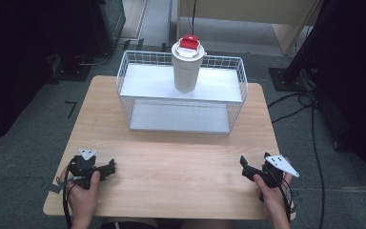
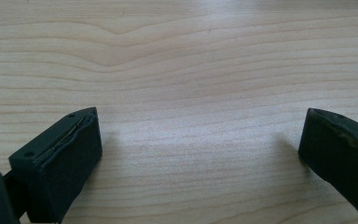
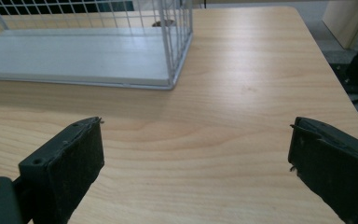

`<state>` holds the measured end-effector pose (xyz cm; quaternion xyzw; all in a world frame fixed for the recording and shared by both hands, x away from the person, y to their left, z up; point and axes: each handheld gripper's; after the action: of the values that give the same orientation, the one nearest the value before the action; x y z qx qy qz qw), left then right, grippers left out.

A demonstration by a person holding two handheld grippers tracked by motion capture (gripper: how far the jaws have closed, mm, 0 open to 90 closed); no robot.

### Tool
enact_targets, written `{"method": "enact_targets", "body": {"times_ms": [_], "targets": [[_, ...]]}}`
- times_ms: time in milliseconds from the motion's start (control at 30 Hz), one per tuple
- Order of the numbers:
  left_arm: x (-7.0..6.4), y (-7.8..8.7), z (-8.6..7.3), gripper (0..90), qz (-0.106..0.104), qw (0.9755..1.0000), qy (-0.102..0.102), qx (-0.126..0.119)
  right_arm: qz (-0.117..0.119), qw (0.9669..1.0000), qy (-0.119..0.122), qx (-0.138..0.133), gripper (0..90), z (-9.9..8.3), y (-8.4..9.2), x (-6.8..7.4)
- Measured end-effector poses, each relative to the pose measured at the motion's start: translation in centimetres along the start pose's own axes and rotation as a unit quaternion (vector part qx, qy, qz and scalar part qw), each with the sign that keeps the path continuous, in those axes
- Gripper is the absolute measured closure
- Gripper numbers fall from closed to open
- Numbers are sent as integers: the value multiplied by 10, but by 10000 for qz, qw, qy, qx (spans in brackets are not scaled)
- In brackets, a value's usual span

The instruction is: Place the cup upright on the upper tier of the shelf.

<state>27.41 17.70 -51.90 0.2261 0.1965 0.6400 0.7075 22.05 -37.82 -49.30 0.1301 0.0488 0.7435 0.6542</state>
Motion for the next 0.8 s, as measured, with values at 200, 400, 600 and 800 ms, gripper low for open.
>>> {"method": "enact_targets", "body": {"times_ms": [200,400,600,800], "targets": [[0,0,0,0,0,10000,-2,-1,-155,9997,-39,169,34,-11,7,-13],[0,0,0,0,1,10000,3,0,-310,9990,-12,309,34,-17,13,-24],[0,0,0,0,1,10000,2,0,-550,9949,112,844,34,-28,17,-37],[0,0,0,0,1,10000,4,-3,-589,9915,-8,1160,36,-31,17,-43]]}}
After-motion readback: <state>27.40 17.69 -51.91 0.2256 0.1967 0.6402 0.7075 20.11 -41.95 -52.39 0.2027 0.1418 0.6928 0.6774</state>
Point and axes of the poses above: each handheld gripper's, and its own axes: y roughly backward along the jaws, z roughly out of its top, x roughly to its left, and after that the axes turned 12 degrees about -x, right-handed
